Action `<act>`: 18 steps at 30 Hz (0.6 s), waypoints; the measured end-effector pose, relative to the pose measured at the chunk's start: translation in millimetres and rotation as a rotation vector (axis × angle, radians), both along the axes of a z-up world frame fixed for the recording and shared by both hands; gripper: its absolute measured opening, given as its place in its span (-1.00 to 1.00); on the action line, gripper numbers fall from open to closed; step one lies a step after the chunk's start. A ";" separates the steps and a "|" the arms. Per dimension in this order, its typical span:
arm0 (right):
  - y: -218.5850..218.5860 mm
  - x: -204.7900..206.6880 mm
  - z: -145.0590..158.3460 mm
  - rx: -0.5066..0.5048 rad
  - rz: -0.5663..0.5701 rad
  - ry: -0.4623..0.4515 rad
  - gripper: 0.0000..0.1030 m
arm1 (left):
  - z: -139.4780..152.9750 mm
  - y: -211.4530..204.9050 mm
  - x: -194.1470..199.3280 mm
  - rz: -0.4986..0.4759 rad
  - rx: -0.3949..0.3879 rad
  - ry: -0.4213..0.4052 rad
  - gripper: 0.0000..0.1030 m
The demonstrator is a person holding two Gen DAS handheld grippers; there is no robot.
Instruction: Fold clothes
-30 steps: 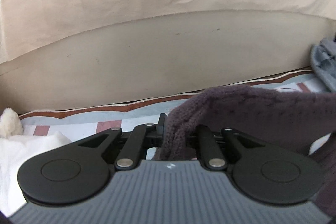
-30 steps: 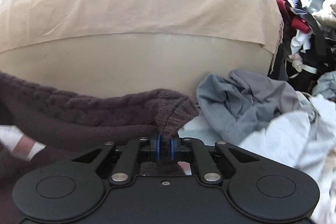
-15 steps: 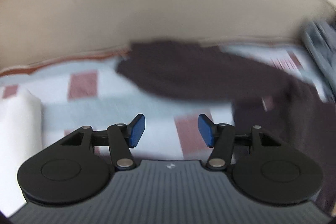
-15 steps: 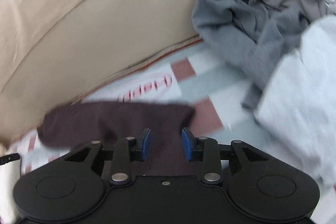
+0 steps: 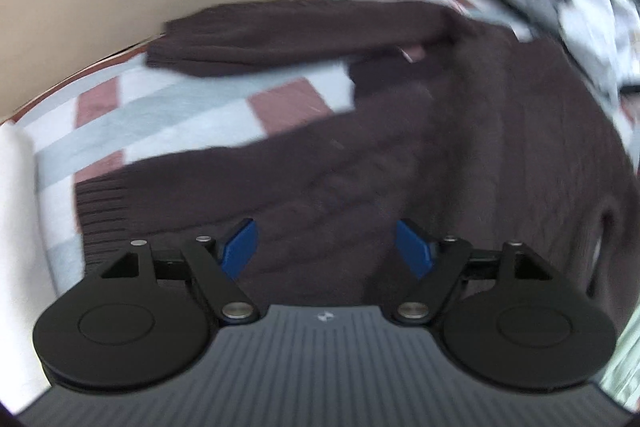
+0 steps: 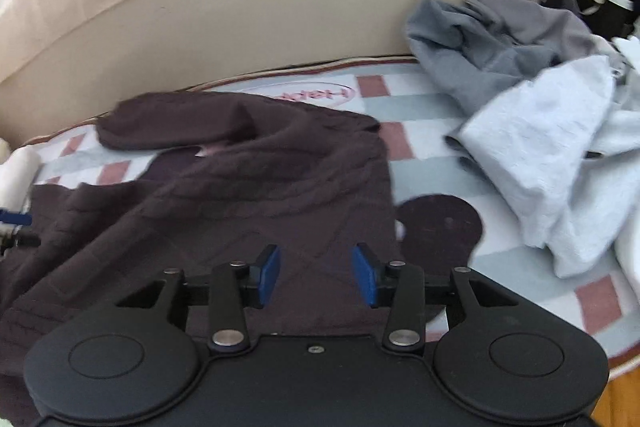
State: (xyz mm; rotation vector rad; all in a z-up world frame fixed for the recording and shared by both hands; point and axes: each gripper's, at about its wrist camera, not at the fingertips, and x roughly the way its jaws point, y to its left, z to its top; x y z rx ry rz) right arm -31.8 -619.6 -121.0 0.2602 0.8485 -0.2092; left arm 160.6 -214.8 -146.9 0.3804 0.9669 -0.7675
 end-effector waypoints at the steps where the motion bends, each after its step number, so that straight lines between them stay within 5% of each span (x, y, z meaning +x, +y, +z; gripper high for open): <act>1: -3.3 -5.3 1.1 0.002 -0.026 0.000 -0.10 | -2.4 -6.4 -6.1 -0.028 0.018 -0.009 0.48; 4: -8.2 -26.0 0.5 -0.028 -0.112 0.021 -0.10 | -17.4 -35.1 -13.1 -0.062 0.159 -0.069 0.51; 7: -10.3 -39.1 -5.4 -0.016 -0.145 0.043 -0.10 | -27.9 -52.4 -4.5 -0.009 0.214 -0.091 0.44; 8: -11.2 -42.2 -6.9 0.001 -0.153 0.044 -0.10 | -30.3 -56.5 -1.3 0.010 0.222 -0.089 0.17; 9: -12.1 -45.0 -8.3 0.017 -0.164 0.044 -0.10 | -29.2 -58.2 -0.2 0.029 0.218 -0.094 -0.52; 10: -12.5 -47.2 -9.2 0.034 -0.178 0.042 -0.10 | -25.7 -58.7 -0.4 0.052 0.217 -0.113 -0.88; 18: -12.9 -59.9 -19.5 0.155 -0.226 0.018 -0.10 | 23.5 -24.9 13.9 0.299 0.130 -0.262 -0.84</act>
